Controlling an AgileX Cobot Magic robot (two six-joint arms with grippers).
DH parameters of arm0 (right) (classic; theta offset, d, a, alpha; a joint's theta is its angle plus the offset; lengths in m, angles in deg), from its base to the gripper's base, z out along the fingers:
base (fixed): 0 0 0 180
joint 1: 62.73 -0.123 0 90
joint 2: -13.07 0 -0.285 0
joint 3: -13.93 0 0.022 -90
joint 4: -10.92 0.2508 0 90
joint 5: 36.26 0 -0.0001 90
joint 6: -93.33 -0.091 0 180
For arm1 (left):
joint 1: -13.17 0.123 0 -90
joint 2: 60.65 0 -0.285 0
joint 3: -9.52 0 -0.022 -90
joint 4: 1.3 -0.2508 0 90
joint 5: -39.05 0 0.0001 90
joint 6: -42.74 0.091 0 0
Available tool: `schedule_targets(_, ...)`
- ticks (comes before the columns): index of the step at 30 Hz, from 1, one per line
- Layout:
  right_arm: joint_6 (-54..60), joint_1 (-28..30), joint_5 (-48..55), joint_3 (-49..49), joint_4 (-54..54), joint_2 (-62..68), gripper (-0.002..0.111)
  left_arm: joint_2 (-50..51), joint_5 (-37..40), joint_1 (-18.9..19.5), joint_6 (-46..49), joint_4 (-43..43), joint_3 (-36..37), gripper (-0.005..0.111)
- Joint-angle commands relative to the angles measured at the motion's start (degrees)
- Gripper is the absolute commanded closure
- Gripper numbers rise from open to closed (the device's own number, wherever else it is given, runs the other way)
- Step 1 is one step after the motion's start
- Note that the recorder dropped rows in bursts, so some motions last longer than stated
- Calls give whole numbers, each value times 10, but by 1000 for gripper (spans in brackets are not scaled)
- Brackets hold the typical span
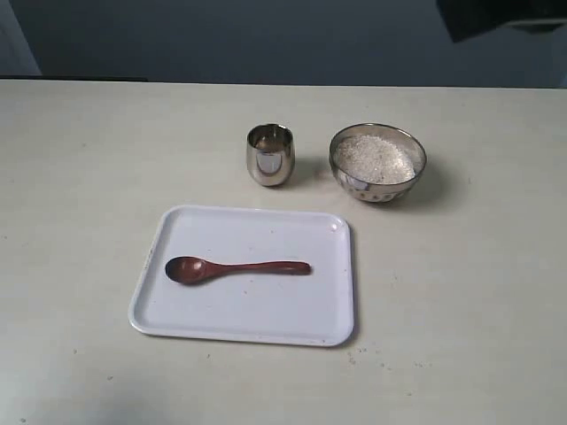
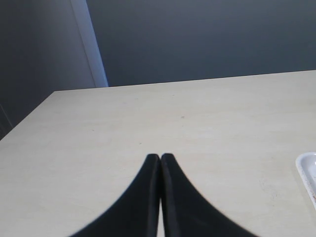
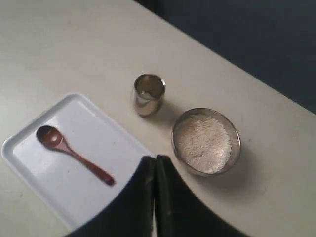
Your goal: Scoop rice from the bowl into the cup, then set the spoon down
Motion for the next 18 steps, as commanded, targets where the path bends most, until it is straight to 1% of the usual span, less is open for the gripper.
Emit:
schedule_targets(1, -3, 105, -39, 13, 45, -16, 108, -2, -7, -1, -1, 0, -1, 106)
schedule_targets(4, -3, 181, -118, 67, 87, -41, 108, -2, -7, -1, -1, 0, -1, 106)
schedule_targets(7, -2, 236, -236, 150, 101, -87, 108, -2, -7, -1, -1, 0, -1, 106)
schedule_targets(10, -2, 283, -332, 246, 113, -139, 108, -2, -7, -1, -1, 0, -1, 106)
schedule_targets(13, -2, 335, -397, 353, 151, -194, 108, -2, -7, -1, -1, 0, -1, 106)
schedule_targets(16, -2, 388, -428, 443, 200, -248, 108, -2, -7, -1, -1, 0, -1, 106)
schedule_targets(18, -2, 416, -441, 493, 211, -285, 108, -2, -7, -1, -1, 0, -1, 106)
